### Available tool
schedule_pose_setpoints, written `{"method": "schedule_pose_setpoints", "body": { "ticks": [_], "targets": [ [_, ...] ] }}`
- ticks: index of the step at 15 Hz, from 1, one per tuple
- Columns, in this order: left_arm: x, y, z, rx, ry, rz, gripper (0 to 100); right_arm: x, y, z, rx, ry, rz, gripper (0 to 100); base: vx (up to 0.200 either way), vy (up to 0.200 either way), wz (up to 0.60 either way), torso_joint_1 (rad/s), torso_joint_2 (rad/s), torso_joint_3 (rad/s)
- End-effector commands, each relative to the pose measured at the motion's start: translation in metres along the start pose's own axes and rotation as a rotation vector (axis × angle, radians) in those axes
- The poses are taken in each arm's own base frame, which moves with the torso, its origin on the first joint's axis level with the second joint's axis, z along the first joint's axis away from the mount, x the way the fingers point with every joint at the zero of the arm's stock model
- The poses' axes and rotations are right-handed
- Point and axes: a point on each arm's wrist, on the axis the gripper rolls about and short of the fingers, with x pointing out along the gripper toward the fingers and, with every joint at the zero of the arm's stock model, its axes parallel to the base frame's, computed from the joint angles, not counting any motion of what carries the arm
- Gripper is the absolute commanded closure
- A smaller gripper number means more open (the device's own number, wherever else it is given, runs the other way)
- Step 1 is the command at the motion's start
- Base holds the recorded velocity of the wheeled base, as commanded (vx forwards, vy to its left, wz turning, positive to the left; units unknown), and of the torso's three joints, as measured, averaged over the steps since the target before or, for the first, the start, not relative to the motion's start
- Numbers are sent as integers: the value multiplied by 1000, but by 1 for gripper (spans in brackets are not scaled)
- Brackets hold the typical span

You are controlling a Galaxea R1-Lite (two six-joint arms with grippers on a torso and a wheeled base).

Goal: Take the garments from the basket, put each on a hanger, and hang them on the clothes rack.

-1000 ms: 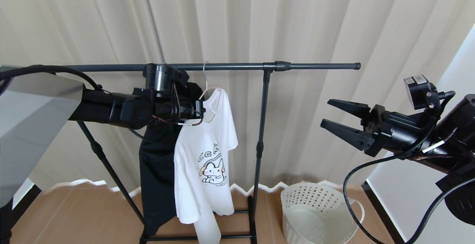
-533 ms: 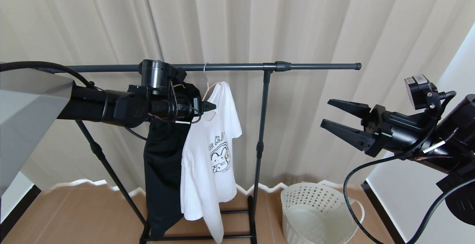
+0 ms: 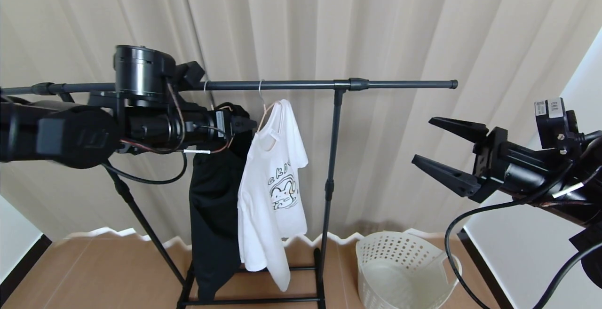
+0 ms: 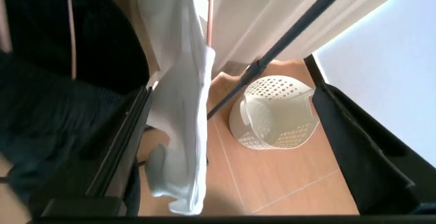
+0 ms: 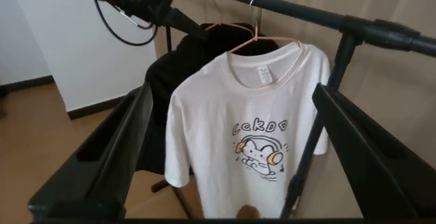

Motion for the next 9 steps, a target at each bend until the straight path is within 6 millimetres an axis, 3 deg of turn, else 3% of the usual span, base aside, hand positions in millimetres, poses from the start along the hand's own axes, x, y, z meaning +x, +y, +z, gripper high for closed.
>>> {"method": "schedule_pose_setpoints", "body": {
  "ticks": [1,2,3,4,6,8,9],
  "targets": [
    [-81,-12,-3,16,-84,-14,0,-4,-3,3,-38,-1,-57,0,0,0,0,0,0,0],
    [-118,-16,-17,28,-111,-17,0,-3,-6,6,-49,13,-155,0,0,0,0,0,0,0],
    [-131,-17,-24,37,-119,-18,0,-2,-6,8,-47,22,-187,0,0,0,0,0,0,0],
    [-159,-17,-43,49,-136,-9,0,-4,-3,26,-45,36,-300,0,0,0,0,0,0,0],
    [-182,-15,-71,46,-143,75,0,-7,8,54,-10,121,-530,0,0,0,0,0,0,0],
    [-191,-12,-90,43,-132,127,0,-17,25,60,28,210,-584,0,0,0,0,0,0,0],
    [-200,-9,-114,52,-106,143,0,-38,54,54,50,271,-588,0,0,0,0,0,0,0]
  ]
}}
